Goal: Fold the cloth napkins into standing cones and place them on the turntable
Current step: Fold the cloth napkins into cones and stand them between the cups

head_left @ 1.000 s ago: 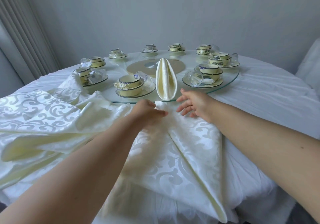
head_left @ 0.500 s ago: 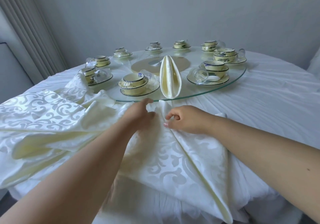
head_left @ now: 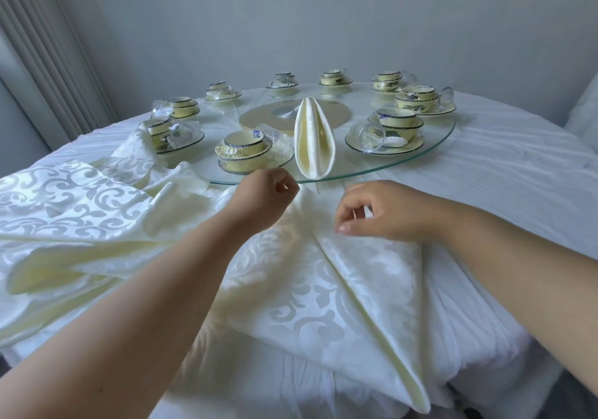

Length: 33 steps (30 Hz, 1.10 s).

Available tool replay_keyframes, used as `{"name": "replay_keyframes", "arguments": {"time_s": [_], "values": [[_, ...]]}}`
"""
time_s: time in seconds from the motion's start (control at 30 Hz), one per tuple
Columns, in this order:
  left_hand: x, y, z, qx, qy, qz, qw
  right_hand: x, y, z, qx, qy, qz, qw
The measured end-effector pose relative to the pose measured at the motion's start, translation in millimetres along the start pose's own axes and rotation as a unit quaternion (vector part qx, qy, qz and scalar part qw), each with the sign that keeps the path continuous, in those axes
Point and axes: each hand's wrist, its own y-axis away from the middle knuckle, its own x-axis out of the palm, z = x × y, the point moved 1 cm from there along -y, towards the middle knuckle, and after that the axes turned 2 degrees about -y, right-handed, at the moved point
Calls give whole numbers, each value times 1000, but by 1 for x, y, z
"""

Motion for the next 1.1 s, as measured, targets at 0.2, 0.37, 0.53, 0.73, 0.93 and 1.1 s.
{"name": "replay_keyframes", "arguments": {"time_s": [0.2,0.37,0.53,0.73,0.93,1.1], "values": [[3,28,1,33,-19,121,992,1,61,32,-82,-25,251,964],[8,32,7,-5,1,141,990,4,61,38,-57,66,299,950],[11,31,9,2,-40,138,990,11,55,42,-55,115,302,945],[12,33,9,3,-51,116,992,4,48,40,-60,117,360,923],[13,32,8,3,-60,112,992,1,41,36,-48,42,379,923],[4,28,9,-13,-54,111,992,-19,9,17,15,-101,179,979]]}}
